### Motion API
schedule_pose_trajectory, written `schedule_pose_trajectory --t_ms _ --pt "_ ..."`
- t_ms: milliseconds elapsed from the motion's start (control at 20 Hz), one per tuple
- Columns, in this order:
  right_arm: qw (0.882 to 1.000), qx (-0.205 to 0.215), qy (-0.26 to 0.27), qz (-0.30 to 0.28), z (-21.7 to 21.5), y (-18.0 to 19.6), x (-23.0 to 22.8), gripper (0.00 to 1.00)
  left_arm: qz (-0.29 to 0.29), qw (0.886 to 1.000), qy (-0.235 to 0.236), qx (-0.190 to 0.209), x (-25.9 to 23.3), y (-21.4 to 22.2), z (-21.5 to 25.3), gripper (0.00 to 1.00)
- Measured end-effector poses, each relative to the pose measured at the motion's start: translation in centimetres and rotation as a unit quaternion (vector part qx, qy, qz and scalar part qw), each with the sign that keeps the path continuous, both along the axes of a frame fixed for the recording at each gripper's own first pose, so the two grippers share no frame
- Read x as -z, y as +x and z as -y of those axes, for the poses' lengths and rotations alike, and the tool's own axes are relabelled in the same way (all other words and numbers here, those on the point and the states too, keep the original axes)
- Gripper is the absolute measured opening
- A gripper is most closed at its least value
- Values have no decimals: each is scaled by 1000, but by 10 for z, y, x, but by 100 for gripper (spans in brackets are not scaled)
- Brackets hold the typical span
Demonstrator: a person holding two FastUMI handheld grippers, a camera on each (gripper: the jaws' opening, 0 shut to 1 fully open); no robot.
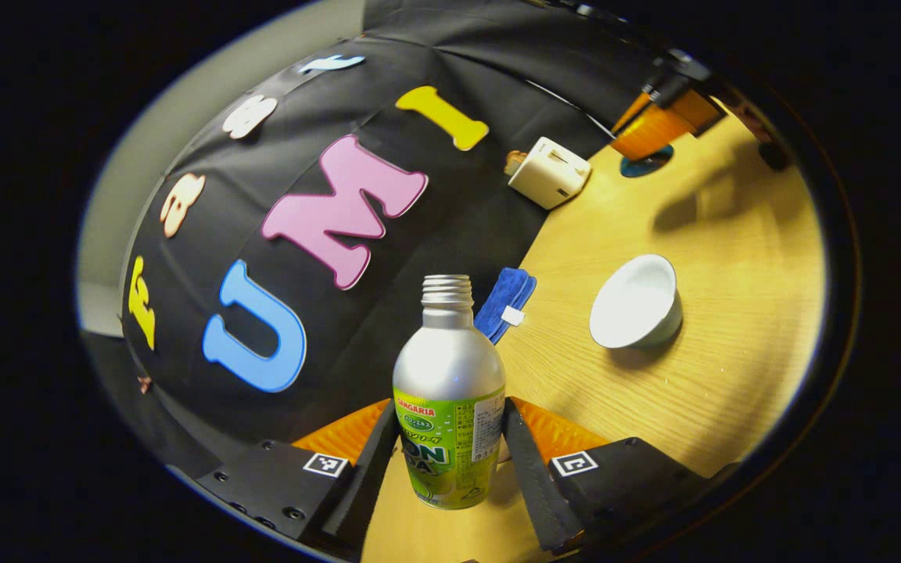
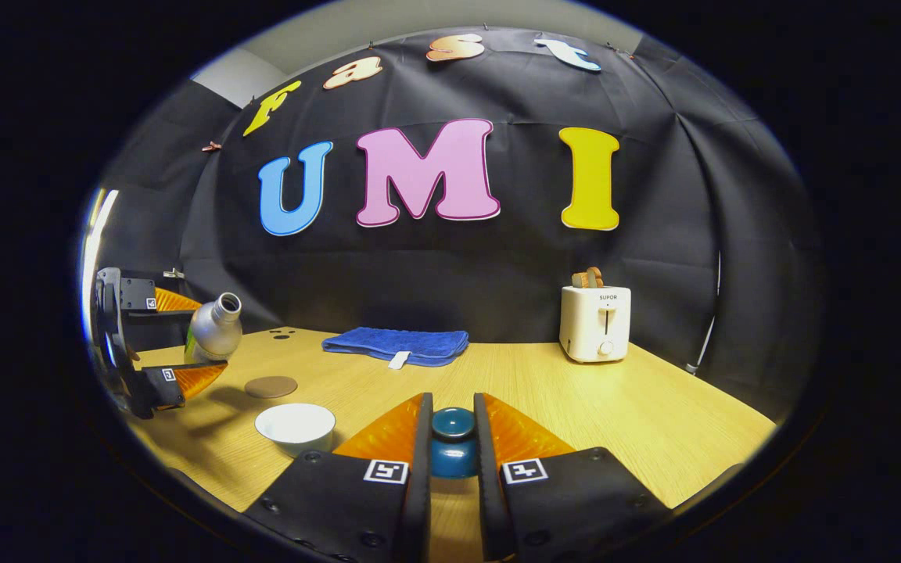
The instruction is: Open the teacup lid with one hand, grasp the water bottle and pour water into the teacup with the other hand; after pouring, place the water bottle on the coaster and then close the teacup lid.
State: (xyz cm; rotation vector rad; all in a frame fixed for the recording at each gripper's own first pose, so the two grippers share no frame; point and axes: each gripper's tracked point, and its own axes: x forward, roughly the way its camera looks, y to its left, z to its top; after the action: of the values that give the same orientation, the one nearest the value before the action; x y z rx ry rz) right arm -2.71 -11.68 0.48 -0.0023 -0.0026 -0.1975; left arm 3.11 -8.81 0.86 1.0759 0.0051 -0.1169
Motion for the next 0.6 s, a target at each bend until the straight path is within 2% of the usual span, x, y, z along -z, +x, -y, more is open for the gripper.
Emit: schedule_pose_trajectory --t_ms 400,600 --pt "1000 0 0 0 0 0 0 29 -7 991 131 16 19 4 21 80" --pt "1000 0 0 0 0 0 0 29 -24 985 168 29 30 6 31 80"
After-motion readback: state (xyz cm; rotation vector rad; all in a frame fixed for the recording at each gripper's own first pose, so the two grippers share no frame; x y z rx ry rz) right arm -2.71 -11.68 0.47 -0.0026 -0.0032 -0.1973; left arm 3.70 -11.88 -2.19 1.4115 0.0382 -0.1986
